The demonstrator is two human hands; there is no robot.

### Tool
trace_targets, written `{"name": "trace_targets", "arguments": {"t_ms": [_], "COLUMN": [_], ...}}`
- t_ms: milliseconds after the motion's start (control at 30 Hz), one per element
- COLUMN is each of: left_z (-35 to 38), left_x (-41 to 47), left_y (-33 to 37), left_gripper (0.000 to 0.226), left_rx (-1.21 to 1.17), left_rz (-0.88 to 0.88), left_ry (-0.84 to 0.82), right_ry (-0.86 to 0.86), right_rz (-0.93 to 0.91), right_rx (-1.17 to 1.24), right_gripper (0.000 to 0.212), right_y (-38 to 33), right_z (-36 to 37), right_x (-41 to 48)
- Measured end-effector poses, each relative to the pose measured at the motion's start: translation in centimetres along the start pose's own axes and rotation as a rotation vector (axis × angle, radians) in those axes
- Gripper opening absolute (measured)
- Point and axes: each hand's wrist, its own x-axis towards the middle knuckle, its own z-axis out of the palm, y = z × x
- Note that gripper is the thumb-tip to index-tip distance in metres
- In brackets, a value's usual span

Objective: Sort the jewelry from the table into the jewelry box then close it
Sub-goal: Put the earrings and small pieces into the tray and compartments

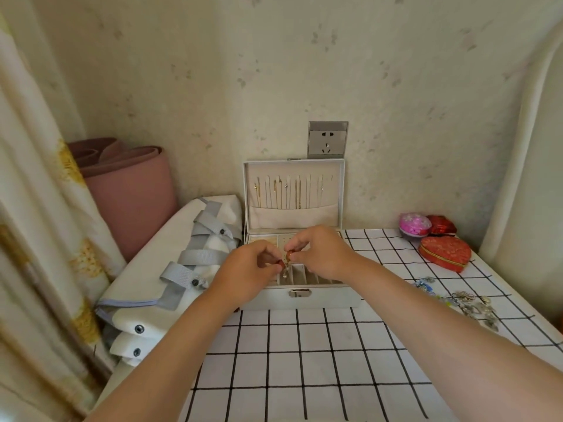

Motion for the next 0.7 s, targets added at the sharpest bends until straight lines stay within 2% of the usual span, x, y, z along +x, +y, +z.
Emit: {"name": "trace_targets", "arguments": {"t_ms": [133, 367, 533, 700], "left_z": [0.5, 1.3, 1.4, 1.4], "left_x": [-0.5, -0.4, -0.3, -0.2], "left_y": [-0.1, -0.1, -0.1, -0.3], "left_gripper": [0.016, 0.009, 0.010, 0.012], "left_rx": [0.142, 0.332, 0.437, 0.442], "left_rz": [0.028, 0.144, 0.177, 0.165], "left_ry": [-0.077, -0.027, 0.006, 0.014], "right_ry": [-0.043, -0.083, -0.093, -0.063], "right_rz": [-0.014, -0.089, -0.117, -0.092], "right_rx": [-0.090, -0.362, -0.410, -0.371], "right_gripper": [0.023, 0.015, 0.019, 0.016], "right_y": [0.3, 0.0, 0.2, 0.2], "right_z": [0.7, 1.5, 1.8, 1.8], "right_x": [-0.3, -0.1, -0.1, 0.1]}}
